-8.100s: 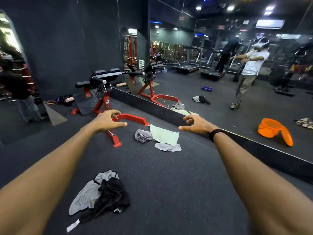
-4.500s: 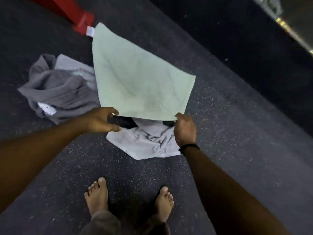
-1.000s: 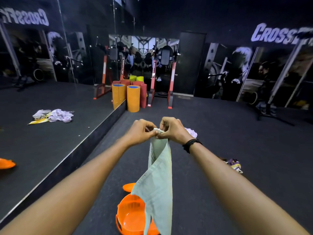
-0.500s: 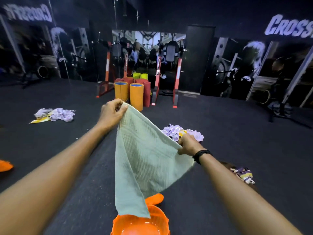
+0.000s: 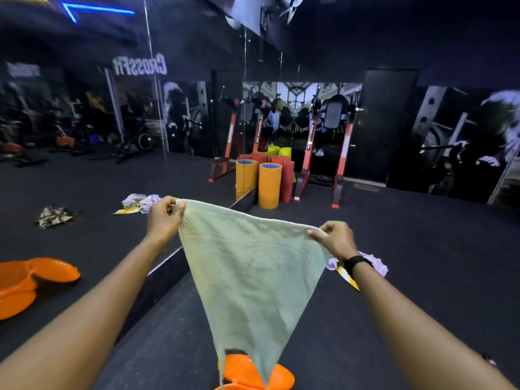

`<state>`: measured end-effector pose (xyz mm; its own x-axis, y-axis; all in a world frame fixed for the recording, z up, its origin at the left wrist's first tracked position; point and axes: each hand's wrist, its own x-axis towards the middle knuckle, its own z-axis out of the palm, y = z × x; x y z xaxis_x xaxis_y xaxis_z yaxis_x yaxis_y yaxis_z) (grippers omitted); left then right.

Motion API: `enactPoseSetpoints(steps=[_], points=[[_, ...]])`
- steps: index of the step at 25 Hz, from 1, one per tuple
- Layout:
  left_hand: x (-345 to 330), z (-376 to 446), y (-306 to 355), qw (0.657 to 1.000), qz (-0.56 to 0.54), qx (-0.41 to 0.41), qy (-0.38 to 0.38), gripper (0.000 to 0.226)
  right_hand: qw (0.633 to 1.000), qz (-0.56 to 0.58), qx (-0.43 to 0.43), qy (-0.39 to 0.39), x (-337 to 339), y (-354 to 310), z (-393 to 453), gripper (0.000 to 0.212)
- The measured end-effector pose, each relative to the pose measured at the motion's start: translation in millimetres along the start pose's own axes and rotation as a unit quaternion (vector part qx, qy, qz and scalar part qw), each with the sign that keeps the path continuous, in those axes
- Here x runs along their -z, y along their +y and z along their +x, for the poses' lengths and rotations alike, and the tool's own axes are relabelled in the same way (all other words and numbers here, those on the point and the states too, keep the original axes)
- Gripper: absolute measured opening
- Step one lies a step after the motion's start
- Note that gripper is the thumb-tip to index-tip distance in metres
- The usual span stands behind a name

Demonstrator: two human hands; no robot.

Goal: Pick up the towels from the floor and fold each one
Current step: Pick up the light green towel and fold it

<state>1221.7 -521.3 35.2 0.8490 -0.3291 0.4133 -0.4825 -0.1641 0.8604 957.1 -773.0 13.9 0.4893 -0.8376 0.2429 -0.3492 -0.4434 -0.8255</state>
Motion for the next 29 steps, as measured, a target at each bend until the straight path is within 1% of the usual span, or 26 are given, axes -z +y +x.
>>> enactPoseSetpoints(steps=[2, 3, 4, 6, 7, 9, 10, 11, 13, 14, 15, 17, 20, 22, 24, 25, 28, 29], points=[[1.7, 1.9, -4.5, 0.999, -0.002, 0.026, -0.018, 0.01, 0.999, 0.007, -0.037, 0.021, -3.4, -11.3, 6.5, 0.024], [1.0, -0.3, -1.4, 0.998, -0.011, 0.049, -0.036, 0.01, 0.998, 0.004, -0.06, 0.014, -7.5, -19.5, 8.2, 0.021], [-1.6, -4.5, 4.5, 0.995, -0.027, 0.071, -0.059, 0.011, 0.997, 0.008, -0.08, -0.004, -13.3, -29.3, 7.9, 0.025], [-13.4, -19.9, 21.8, 0.987, -0.05, 0.089, -0.125, 0.014, 0.993, 0.05, -0.087, -0.06, -28.2, -49.8, 5.2, 0.039], [-21.2, -30.0, 30.9, 0.981, -0.059, 0.087, -0.166, 0.014, 0.989, 0.08, -0.092, -0.089, -36.7, -59.5, 3.3, 0.04], [-38.3, -48.3, 43.3, 0.964, -0.083, 0.072, -0.243, 0.01, 0.98, 0.123, -0.097, -0.126, -55.4, -80.5, -0.1, 0.033], [-45.3, -56.6, 46.4, 0.956, -0.09, 0.056, -0.273, 0.009, 0.98, 0.124, -0.091, -0.127, -64.3, -88.9, -0.9, 0.03], [-51.2, -62.8, 47.5, 0.953, -0.092, 0.037, -0.287, 0.01, 0.985, 0.105, -0.073, -0.112, -71.5, -94.5, -0.9, 0.027], [-58.1, -68.6, 47.2, 0.958, -0.081, -0.004, -0.276, 0.011, 0.996, 0.036, -0.028, -0.073, -77.9, -104.2, -2.5, 0.017], [-59.0, -69.8, 46.9, 0.962, -0.081, -0.023, -0.261, 0.009, 0.997, 0.02, -0.012, -0.067, -77.5, -107.3, -4.1, 0.011], [-58.9, -69.5, 46.2, 0.964, -0.087, -0.034, -0.248, 0.007, 0.997, 0.012, 0.001, -0.073, -76.6, -109.2, -5.2, 0.009], [-58.0, -67.9, 43.7, 0.965, -0.094, -0.051, -0.239, 0.007, 0.996, -0.015, 0.016, -0.087, -78.4, -108.9, -5.8, 0.013], [-62.1, -70.5, 40.9, 0.965, -0.092, -0.078, -0.234, 0.013, 0.993, -0.085, 0.025, -0.073, -82.4, -108.2, -5.9, 0.011], [-64.2, -76.7, 42.7, 0.967, -0.102, -0.067, -0.225, 0.014, 0.993, -0.101, 0.008, -0.067, -83.1, -109.1, -3.9, 0.011], [-64.6, -80.8, 42.4, 0.97, -0.083, -0.069, -0.217, 0.033, 0.993, -0.101, -0.015, -0.063, -83.0, -109.4, -2.9, 0.015], [-64.8, -81.2, 41.8, 0.972, -0.065, -0.082, -0.208, 0.037, 0.993, -0.082, -0.024, -0.075, -82.5, -108.8, -1.8, 0.019], [-62.7, -72.3, 39.8, 0.981, -0.031, -0.126, -0.145, 0.02, 0.984, 0.005, -0.014, -0.179, -80.7, -107.7, -4.2, 0.023], [-58.8, -65.5, 39.7, 0.983, -0.031, -0.125, -0.13, 0.018, 0.977, -0.004, 0.001, -0.215, -75.9, -108.3, -5.9, 0.031]])
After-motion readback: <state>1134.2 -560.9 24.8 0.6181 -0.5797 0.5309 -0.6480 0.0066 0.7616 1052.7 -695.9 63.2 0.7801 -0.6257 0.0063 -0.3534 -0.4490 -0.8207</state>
